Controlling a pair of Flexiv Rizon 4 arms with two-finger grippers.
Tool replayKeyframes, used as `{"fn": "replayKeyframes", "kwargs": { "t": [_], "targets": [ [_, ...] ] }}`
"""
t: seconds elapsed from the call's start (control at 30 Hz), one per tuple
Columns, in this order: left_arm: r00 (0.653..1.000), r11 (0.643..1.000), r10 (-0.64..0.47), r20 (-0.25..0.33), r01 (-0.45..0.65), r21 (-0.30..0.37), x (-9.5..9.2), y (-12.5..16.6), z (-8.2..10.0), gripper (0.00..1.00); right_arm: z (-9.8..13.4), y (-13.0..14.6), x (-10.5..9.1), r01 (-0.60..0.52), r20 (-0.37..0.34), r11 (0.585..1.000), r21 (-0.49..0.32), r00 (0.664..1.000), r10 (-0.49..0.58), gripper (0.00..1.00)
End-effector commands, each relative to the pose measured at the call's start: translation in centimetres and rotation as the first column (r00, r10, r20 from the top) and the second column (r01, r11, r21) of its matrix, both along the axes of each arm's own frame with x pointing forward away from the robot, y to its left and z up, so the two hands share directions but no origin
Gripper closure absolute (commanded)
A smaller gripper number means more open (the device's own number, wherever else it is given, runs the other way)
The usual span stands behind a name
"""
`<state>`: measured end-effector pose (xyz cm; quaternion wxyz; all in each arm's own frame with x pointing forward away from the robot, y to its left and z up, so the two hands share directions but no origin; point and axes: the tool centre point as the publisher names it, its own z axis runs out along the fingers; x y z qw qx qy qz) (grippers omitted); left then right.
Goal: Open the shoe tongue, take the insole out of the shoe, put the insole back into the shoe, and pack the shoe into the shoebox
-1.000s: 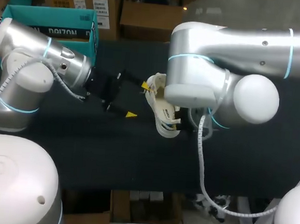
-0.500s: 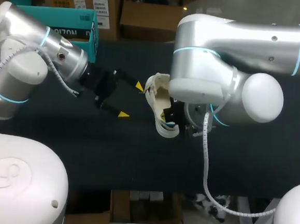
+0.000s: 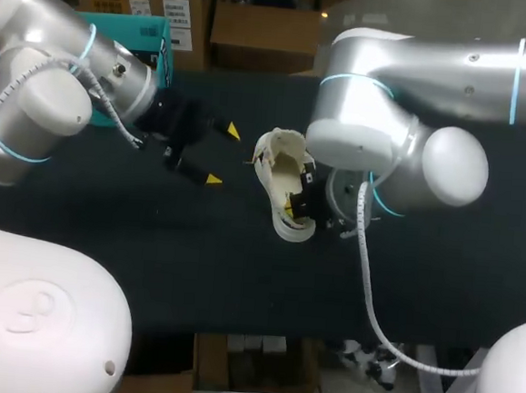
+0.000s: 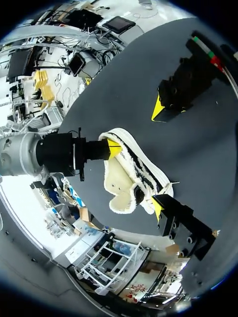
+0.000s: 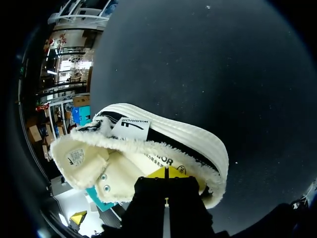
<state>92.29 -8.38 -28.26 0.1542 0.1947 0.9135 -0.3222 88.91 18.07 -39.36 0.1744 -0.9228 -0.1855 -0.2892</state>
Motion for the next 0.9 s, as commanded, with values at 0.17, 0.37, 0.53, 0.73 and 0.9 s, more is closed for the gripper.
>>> {"fn": "replayKeyframes", "kwargs": {
  "t": [0.17, 0.37, 0.53, 0.73, 0.9],
  "targets": [
    [0.893, 0.767, 0.432, 0.125, -0.437, 0.47, -0.5, -0.1, -0.3, 0.0, -0.6, -0.8, 0.6, -0.027, -0.042, 1.0, 0.008, 0.999, 0.027, 1.0],
    [0.855, 0.649, 0.456, 0.249, -0.511, 0.564, -0.5, 0.2, -0.6, 0.0, -1.0, -1.4, 1.1, -0.047, -0.054, 0.999, -0.002, 0.997, 0.047, 1.0],
    [0.789, 0.566, 0.584, 0.19, -0.563, 0.602, 0.4, 0.9, -0.9, 0.0, -1.1, -1.8, 1.4, -0.067, -0.047, 0.998, -0.004, 0.997, 0.066, 1.0],
    [0.663, 0.502, 0.747, 0.054, -0.615, 0.608, 1.4, 2.8, -0.8, 0.0, -1.4, -2.1, 1.9, -0.103, -0.049, 0.994, -0.023, 0.994, 0.102, 1.0],
    [0.663, 0.502, 0.747, 0.054, -0.615, 0.608, 1.4, 2.8, -0.8, 0.0, -1.7, -2.4, 2.2, -0.119, -0.041, 0.992, -0.034, 0.992, 0.118, 1.0]
  ]
}}
